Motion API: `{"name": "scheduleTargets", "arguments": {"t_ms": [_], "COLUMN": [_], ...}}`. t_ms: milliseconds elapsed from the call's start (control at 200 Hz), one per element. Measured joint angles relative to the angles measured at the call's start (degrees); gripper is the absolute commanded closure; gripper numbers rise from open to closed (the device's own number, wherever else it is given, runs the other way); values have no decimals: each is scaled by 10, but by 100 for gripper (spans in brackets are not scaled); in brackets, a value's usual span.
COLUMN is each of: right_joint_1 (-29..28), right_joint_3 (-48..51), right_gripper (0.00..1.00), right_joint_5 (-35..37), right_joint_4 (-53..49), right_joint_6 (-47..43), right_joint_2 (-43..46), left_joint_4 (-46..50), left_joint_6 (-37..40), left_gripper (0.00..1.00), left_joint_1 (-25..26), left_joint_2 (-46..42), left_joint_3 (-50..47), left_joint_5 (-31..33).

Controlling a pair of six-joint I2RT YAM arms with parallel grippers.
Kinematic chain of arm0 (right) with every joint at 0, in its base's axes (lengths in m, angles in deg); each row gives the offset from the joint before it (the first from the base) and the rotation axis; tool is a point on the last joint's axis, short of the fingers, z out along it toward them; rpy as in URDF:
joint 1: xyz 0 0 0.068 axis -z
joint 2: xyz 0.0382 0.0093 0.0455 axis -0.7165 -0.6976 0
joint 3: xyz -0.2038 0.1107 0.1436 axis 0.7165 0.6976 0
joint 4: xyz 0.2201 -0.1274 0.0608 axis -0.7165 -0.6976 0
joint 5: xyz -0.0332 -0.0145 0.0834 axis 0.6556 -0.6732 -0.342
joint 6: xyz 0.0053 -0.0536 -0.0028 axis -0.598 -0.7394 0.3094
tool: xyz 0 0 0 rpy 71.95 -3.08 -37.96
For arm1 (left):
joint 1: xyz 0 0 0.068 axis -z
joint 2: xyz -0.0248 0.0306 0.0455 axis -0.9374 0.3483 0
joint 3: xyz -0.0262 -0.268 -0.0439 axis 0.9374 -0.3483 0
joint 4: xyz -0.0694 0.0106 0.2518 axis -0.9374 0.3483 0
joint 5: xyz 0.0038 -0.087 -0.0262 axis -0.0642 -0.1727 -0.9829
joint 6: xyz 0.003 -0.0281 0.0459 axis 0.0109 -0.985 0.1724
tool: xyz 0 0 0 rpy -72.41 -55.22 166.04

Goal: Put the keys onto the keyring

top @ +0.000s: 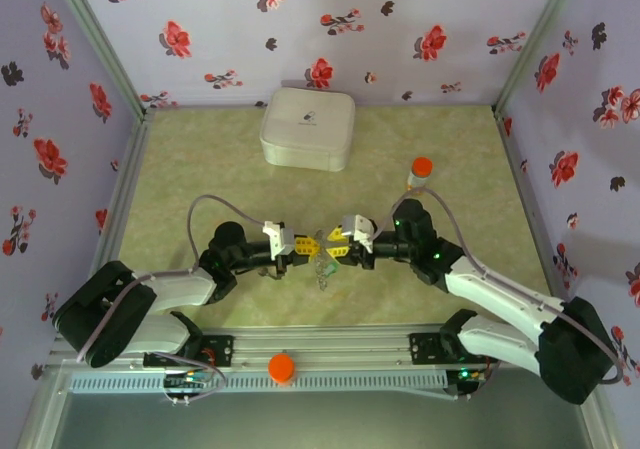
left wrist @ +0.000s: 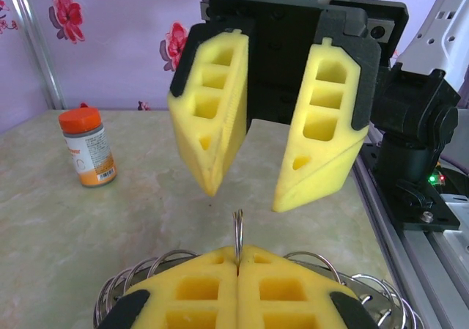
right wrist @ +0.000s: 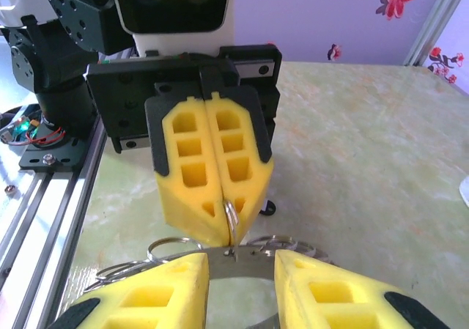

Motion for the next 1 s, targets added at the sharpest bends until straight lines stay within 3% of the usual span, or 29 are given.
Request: {"name": "scheduleTargets", "arguments": {"t_ms": [440,645,755,850,995], "right_joint_1": [-10,-13,-13,-13,-28], "right_joint_3": [0,0,0,0,-23], "right_gripper": [79,89,100,100,100], "right_joint_5": [-4,-8,-9,-8,11], "right_joint_4": [57,68,70,68,-6], "right_joint_6": [37,47,51,51,8], "right_joint_2": [-55,-63,-64,-64,-56], "left_joint_4": [1,6,10,12,51], "left_joint_6": [-3,-3,-3,-2,7], "left_gripper": [100,100,100,77,70], "left_joint_1": [0,-3,-4,-4,-3], "left_joint_2": [0,-1,-2,-4,-26], "left_joint_3": [9,9,9,9,10], "left_joint_5": [-2,1,1,2,16]}}
